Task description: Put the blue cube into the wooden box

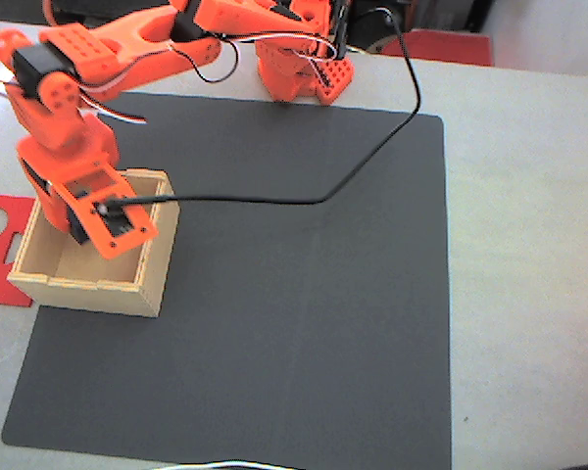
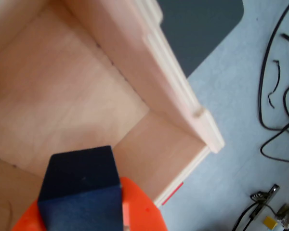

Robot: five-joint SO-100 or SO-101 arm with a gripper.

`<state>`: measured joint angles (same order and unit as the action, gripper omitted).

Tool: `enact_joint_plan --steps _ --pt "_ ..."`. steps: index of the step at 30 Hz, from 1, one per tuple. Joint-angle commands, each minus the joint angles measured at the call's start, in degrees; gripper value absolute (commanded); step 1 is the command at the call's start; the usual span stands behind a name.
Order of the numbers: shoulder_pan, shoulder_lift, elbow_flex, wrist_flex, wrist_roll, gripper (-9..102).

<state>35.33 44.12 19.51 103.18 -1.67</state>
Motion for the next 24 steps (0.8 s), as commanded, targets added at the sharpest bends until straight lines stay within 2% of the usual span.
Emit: enact_joint_plan --steps 1,8,12,24 --pt "-2.02 -0.44 -0.88 -0.88 -0.62 0" --pt "-4.39 -4.48 -0.97 -1.41 -0.97 0" --pt "-4.83 -5.54 -0.97 -0.79 -1.32 12" --pt "-4.66 -3.25 -1.14 0.09 -1.58 17"
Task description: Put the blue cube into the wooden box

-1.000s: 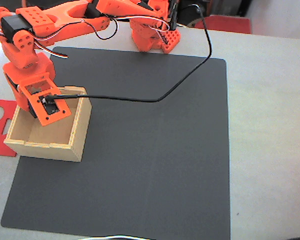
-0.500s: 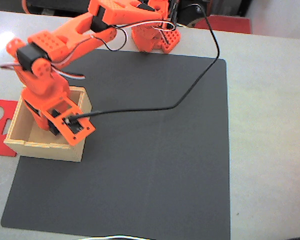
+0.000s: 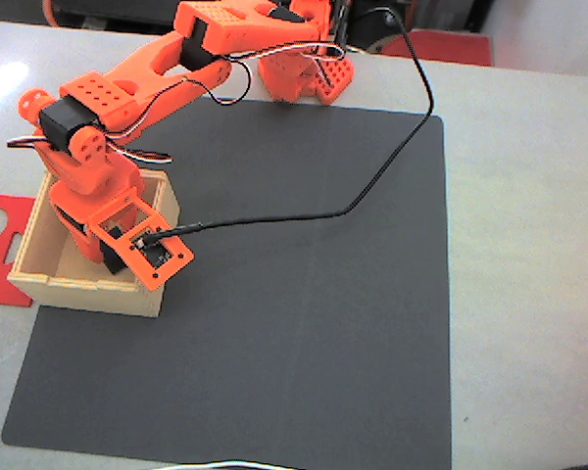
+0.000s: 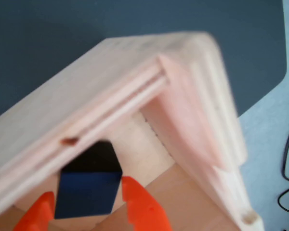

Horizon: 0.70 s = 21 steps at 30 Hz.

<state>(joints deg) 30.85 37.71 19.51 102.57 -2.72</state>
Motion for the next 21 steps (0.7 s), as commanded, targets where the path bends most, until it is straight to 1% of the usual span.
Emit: enact_joint_plan --steps 1,6,7,9,10,16,21 --pt "-0.09 3.60 -0.97 0.79 -0.62 18" --pt "0.53 6.86 -0.53 0.97 -1.23 17" --pt "0.53 8.35 -0.44 0.97 -1.32 14" --pt "0.44 12.83 -0.44 0.97 -1.41 4" --pt "0.18 15.56 -0.44 0.97 -1.41 0" --pt "-2.02 36.12 0.09 0.97 -2.02 0" --pt "-4.83 57.22 6.77 0.97 -4.22 0"
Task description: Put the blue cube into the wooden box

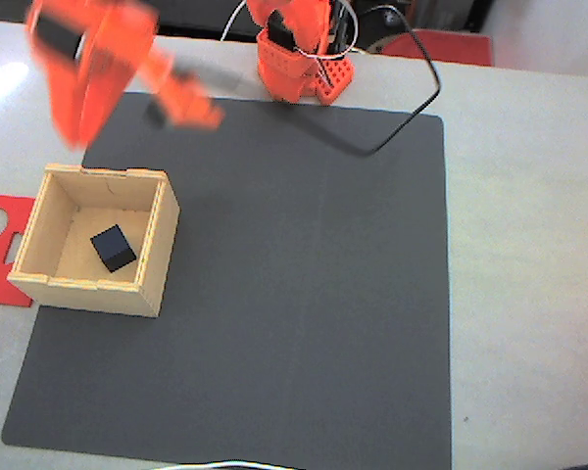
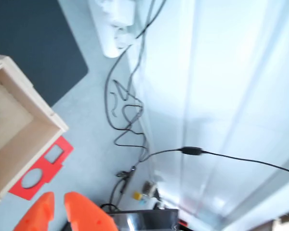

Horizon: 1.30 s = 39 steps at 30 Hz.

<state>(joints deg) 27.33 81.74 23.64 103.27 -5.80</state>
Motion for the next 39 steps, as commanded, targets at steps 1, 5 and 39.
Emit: enact_joint_plan --steps 1,5,39 --pt "-1.76 17.58 5.01 0.26 -1.58 0" --pt "-2.37 34.80 15.64 0.00 -3.69 0" --pt "-30.59 103.36 104.33 -14.68 -15.64 0"
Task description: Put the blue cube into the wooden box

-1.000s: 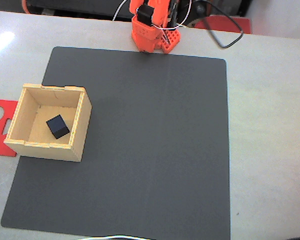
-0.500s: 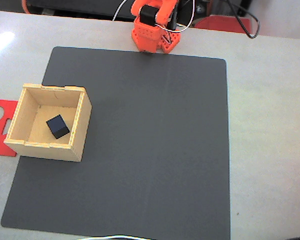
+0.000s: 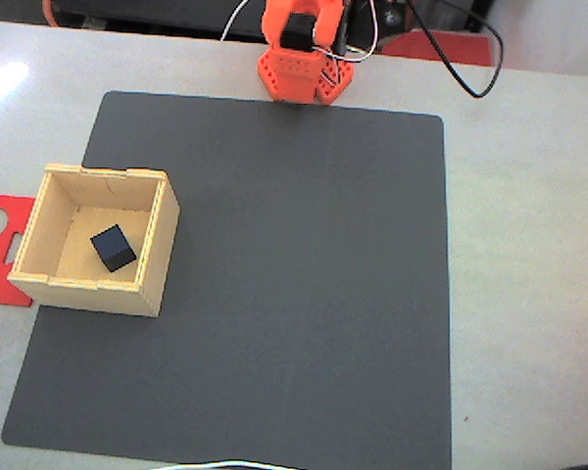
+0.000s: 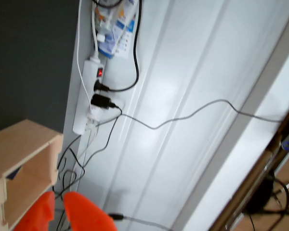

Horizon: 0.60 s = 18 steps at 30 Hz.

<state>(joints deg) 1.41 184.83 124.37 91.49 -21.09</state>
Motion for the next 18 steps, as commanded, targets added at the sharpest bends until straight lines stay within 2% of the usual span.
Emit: enact_joint_plan --steps 1,5,10,18 --pt "-6.42 0.09 5.98 -3.96 0.00 0" --pt "-7.03 5.36 17.23 -9.32 2.11 0" --pt "-5.71 6.59 27.60 -11.34 7.91 0" --pt "1.32 6.50 39.11 -17.84 11.87 0"
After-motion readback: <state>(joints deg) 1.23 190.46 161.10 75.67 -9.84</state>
